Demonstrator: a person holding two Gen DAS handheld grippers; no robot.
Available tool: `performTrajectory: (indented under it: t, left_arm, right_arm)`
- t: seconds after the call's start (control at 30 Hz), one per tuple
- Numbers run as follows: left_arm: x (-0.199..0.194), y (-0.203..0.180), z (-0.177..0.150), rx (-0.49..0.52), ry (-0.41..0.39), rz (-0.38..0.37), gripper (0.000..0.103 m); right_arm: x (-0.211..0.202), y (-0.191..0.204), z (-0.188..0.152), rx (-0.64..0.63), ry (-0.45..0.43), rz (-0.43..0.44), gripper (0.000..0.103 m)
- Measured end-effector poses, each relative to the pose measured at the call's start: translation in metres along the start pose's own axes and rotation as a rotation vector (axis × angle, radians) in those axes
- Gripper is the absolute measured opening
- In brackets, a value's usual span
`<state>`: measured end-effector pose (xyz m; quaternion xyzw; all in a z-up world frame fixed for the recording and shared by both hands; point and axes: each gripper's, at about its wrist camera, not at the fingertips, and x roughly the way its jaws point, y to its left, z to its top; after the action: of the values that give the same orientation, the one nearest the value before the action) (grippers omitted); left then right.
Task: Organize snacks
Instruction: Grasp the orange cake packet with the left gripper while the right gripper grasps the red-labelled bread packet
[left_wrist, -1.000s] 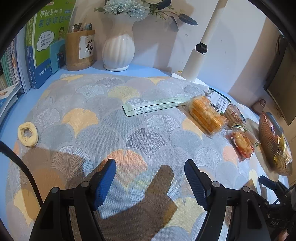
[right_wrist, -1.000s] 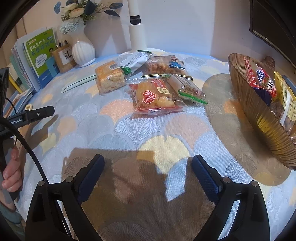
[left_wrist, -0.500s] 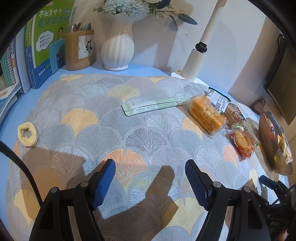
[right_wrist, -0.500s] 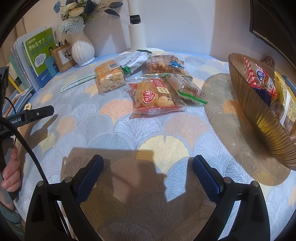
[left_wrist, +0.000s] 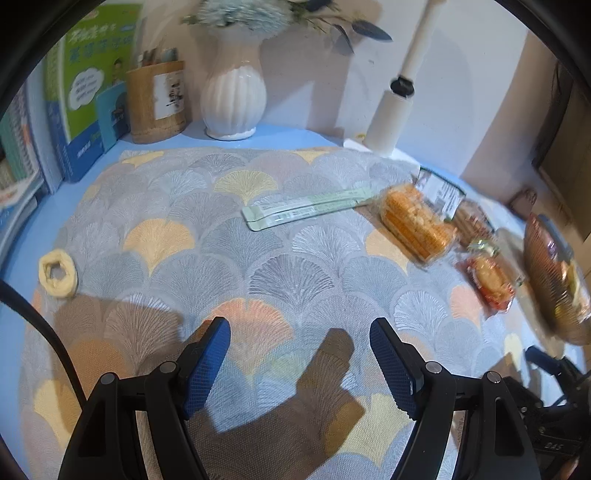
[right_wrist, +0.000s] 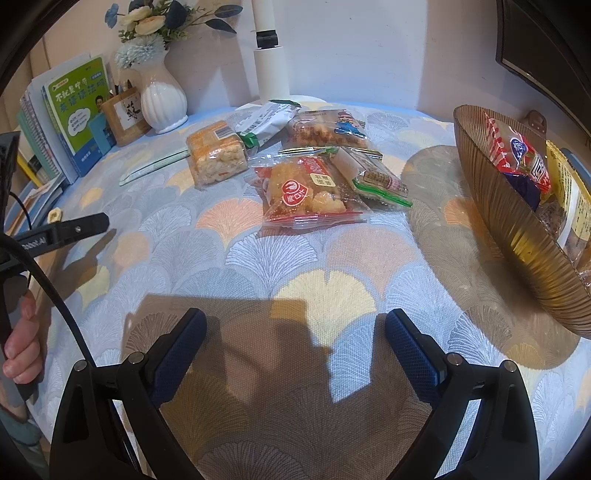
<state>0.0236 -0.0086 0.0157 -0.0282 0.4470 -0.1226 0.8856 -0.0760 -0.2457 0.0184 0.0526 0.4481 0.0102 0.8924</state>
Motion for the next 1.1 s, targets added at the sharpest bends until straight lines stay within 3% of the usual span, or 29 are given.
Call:
performTrajectory:
  t: [0.13,0.27,0.4,0.5,0.6,0.67,0.77,0.87,1.1]
  left_arm:
    - [0.003,-0.03,0.028,0.026,0.037,-0.051,0.076]
    - [0.024,-0.056,0.066,-0.055,0.122,-0.186,0.076]
    - [0.053,-0.078,0.087,-0.076,0.1,-0.154,0.076]
    - [0.071,-0.085,0.088,-0.096,0.098,-0.172,0.076]
    - [0.081,-0.09,0.086,-0.082,0.109,-0.185,0.076]
    - [0.082,-0.091,0.088,-0.071,0.104,-0.18,0.076]
    - [0.081,-0.09,0.087,-0.066,0.083,-0.187,0.071]
    - [0.077,-0.086,0.085,-0.054,0.084,-0.19,0.061]
    - [0.048,-0.069,0.058,0.049,0.197,-0.255,0.061]
  right_arm:
    - [0.01,-0.013,0.013,0.059,0.025,0.075,0.103]
    - [0.023,-0.027,0.036,0.16,0.04,0.109,0.103]
    - [0.042,-0.018,0.057,0.094,0.03,0.052,0.103]
    - [0.049,-0.011,0.063,0.076,0.007,0.016,0.102]
    - [0.05,-0.016,0.068,0.112,-0.018,0.039,0.094]
    - [0.05,-0.019,0.069,0.128,-0.034,0.026,0.077]
    - [0.044,-0.023,0.064,0.15,-0.055,0.036,0.064]
    - [0.037,-0.026,0.057,0.169,-0.056,0.089,0.062]
    - [0.006,-0.007,0.018,0.115,-0.025,0.244,0.062]
